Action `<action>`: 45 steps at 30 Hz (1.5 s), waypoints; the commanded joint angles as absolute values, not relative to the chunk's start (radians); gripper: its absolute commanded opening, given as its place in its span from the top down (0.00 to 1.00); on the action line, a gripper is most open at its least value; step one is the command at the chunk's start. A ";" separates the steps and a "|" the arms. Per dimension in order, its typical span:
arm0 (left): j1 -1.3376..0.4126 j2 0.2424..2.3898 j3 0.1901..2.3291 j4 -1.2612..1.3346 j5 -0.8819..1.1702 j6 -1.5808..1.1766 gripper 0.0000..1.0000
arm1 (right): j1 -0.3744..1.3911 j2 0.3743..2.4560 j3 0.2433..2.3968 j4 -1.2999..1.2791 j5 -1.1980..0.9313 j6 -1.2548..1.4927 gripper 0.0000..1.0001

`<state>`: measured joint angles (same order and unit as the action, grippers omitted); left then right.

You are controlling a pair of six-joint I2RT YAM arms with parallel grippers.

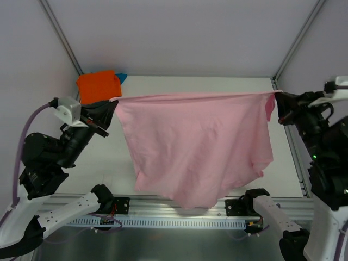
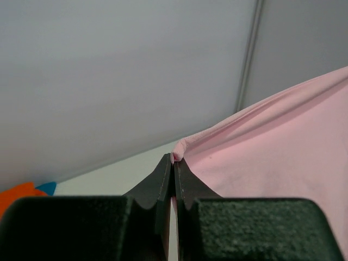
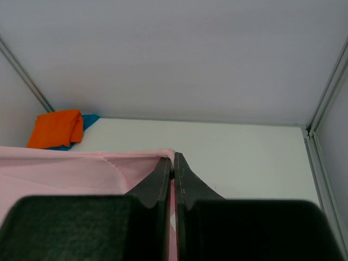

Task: Fold and stack the t-shirts
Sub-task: Flatten out the tshirt

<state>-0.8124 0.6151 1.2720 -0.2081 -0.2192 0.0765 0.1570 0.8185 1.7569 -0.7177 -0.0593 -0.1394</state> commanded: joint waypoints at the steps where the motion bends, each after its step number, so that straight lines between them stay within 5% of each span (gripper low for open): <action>1: -0.799 0.621 1.180 -0.085 -0.471 0.192 1.00 | 0.146 0.883 1.614 -0.517 0.141 -0.175 0.99; 6: -0.784 0.721 1.027 0.104 -0.557 0.258 1.00 | 0.137 1.024 1.415 -0.318 0.141 -0.140 0.99; 14: -0.465 1.076 0.887 0.365 -0.383 0.043 1.00 | 0.089 1.429 1.342 -0.056 0.094 -0.098 1.00; 27: -0.387 1.793 1.256 0.675 -0.532 0.268 1.00 | 0.060 2.048 1.762 0.080 0.101 -0.098 0.99; 45: -0.281 2.014 1.503 0.900 -0.626 0.666 1.00 | 0.058 2.405 2.201 0.138 0.012 -0.044 0.99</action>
<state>-0.3626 2.0274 1.4536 0.7898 -0.4816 0.5659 0.0937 2.3589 2.1090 0.1215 -0.0406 -0.0444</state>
